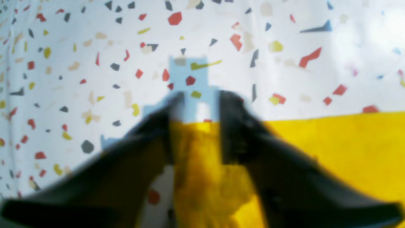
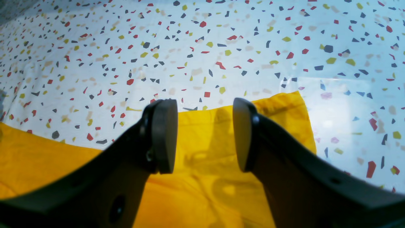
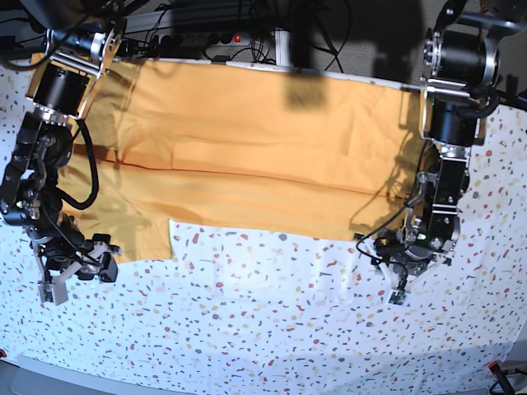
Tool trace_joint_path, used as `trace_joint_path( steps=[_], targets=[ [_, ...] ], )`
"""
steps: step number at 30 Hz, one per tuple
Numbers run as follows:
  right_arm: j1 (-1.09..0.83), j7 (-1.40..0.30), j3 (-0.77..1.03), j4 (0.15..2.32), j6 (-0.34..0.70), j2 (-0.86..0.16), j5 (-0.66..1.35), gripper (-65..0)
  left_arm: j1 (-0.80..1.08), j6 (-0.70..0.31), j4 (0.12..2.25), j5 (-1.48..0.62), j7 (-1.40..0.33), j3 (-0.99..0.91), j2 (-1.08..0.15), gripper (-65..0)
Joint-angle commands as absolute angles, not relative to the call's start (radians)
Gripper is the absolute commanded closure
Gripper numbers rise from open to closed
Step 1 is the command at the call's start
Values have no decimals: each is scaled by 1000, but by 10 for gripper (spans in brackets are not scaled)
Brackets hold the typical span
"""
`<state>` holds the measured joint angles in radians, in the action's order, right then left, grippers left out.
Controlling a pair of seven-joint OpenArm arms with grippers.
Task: Fold the T-shirt properly
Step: 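Reposition both grippers over the folded shirt's lower edge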
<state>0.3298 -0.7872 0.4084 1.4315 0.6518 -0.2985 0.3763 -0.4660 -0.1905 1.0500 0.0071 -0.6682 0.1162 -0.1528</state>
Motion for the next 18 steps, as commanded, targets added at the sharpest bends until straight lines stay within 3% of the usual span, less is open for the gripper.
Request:
trace_joint_path(
  steps=[1, 18],
  targets=[
    [357, -770, 412, 1446, 665, -313, 397, -286, -496, -190, 1071, 7, -665, 113, -158, -274],
    [357, -797, 412, 1446, 665, -291, 404, -286, -495, -190, 939, 8, -632, 113, -159, -277]
  ],
)
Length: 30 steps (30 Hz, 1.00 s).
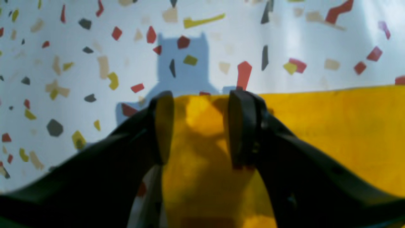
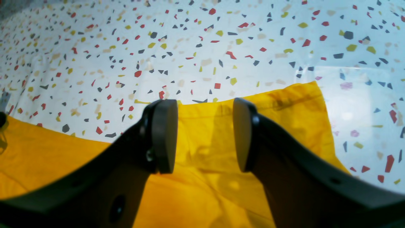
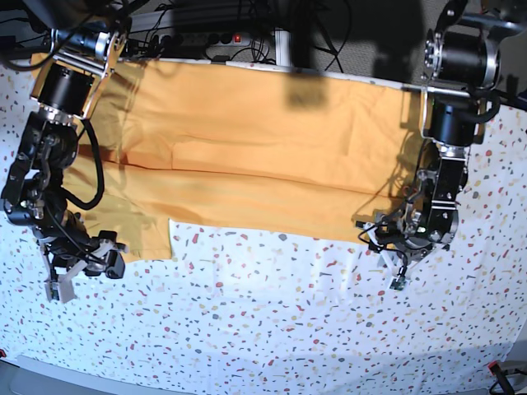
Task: Fold the T-shirt properly
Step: 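Reposition both grippers over the folded shirt's lower edge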
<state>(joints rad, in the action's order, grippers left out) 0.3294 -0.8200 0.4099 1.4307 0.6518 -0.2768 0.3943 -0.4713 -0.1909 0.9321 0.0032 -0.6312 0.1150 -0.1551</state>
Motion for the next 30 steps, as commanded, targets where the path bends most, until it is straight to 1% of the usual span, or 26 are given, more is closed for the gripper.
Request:
trace_joint_path(
  steps=[1, 5, 6, 7, 8, 9, 21, 25, 30],
  targets=[
    [357, -797, 412, 1446, 665, -291, 404, -286, -493, -190, 936, 8, -631, 113, -159, -277],
    [357, -797, 412, 1446, 665, -291, 404, -286, -490, -190, 936, 7, -624, 113, -159, -273],
    [357, -797, 412, 1446, 665, -291, 404, -286, -490, -190, 936, 7, -624, 113, -158, -245],
    [357, -797, 412, 1446, 665, -291, 404, -286, -490, -190, 936, 7, -625, 113, -158, -183],
    [357, -797, 412, 1446, 665, -291, 404, -286, -490, -189, 936, 7, -627, 113, -159, -79],
    [357, -797, 412, 1446, 665, -291, 404, -286, -490, -189, 936, 7, -629, 113, -159, 0],
    [357, -776, 412, 1446, 666, -291, 403, -286, -490, -187, 963, 7, -628, 113, -159, 0],
    [357, -775, 412, 1446, 665, -291, 403, -286, -481, -187, 1033, 7, -645, 113, -159, 0],
    [357, -775, 412, 1446, 665, -291, 403, -286, -435, -187, 1177, 7, -666, 113, -159, 0]
  ],
)
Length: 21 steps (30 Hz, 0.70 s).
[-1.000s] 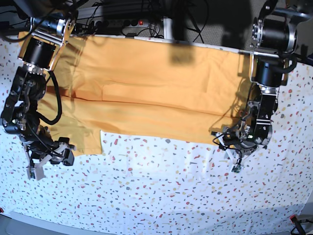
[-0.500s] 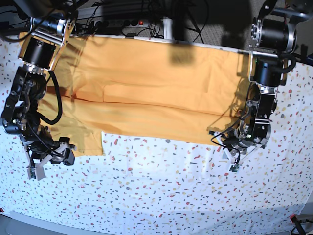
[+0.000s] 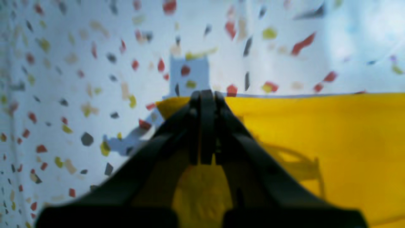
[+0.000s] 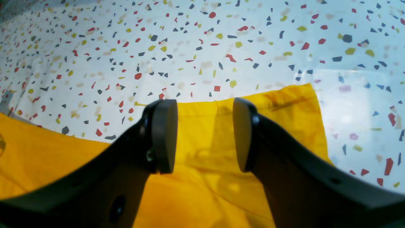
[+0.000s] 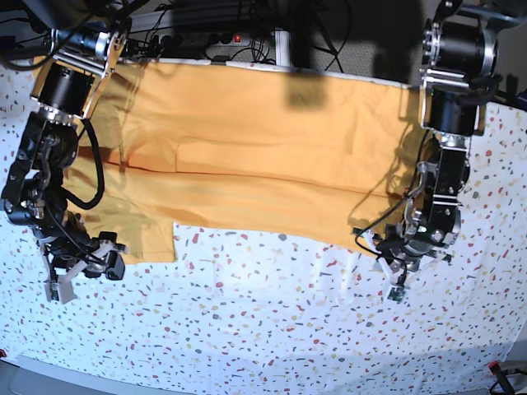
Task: Fold the T-shirt properly
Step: 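Reposition both grippers over the folded shirt's lower edge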
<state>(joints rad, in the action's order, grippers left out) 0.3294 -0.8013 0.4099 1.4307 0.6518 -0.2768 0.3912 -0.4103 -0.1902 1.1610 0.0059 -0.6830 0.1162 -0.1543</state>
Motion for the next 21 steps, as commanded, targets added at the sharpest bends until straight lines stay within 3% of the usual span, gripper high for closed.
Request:
trace_joint_path(
  steps=[1, 11, 21],
  targets=[
    [357, -775, 412, 1446, 665, -291, 403, -286, -424, -187, 1206, 7, -666, 113, -159, 0],
    [363, -687, 407, 1394, 665, -310, 260, -287, -362, -188, 1288, 7, -665, 113, -159, 0],
    [574, -527, 303, 861, 593, -459, 103, -286, -362, -189, 1288, 7, -665, 113, -159, 0]
  ],
)
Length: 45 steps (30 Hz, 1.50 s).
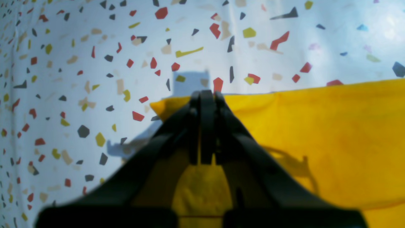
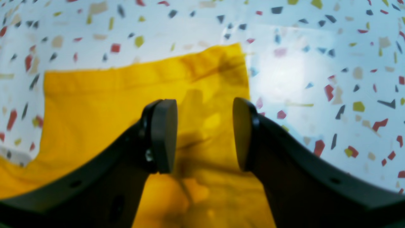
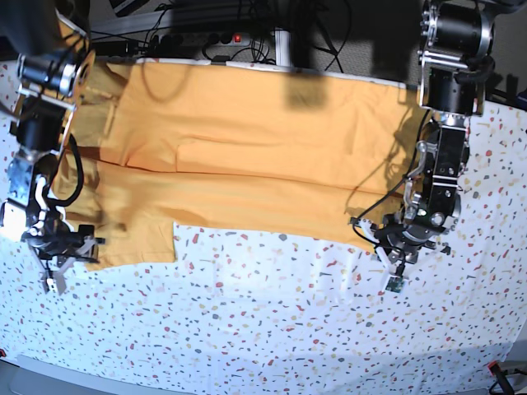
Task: Fold the T-shirt properly
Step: 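Reposition both grippers over the folded shirt's lower edge, then grasp the folded yellow shirt's edge with both grippers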
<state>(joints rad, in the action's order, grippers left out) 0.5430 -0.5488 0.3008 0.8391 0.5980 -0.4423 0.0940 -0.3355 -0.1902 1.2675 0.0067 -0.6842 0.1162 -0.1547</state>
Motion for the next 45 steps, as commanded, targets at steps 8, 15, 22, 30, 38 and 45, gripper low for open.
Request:
trace_joint_path(
  steps=[8, 15, 22, 30, 38, 45],
  targets=[
    [678, -402, 303, 517, 554, -476, -28, -286, -362, -189, 1288, -30, -665, 113, -159, 0],
    [658, -438, 284, 447, 542, -464, -75, -211, -363, -190, 1288, -30, -664, 113, -159, 0],
    [659, -453, 258, 511, 546, -462, -67, 0, -363, -190, 1288, -27, -657, 113, -159, 0],
    [604, -637, 258, 776, 698, -463, 134, 0, -363, -189, 1292, -27, -727, 113, -161, 0],
    [319, -758, 260, 1254, 698, -463, 257, 0, -360, -187, 1340, -33, -743, 113, -185, 0],
    [53, -809, 327, 1640, 698, -462, 338, 0, -360, -189, 1551, -34, -934, 113, -187, 0]
  ],
)
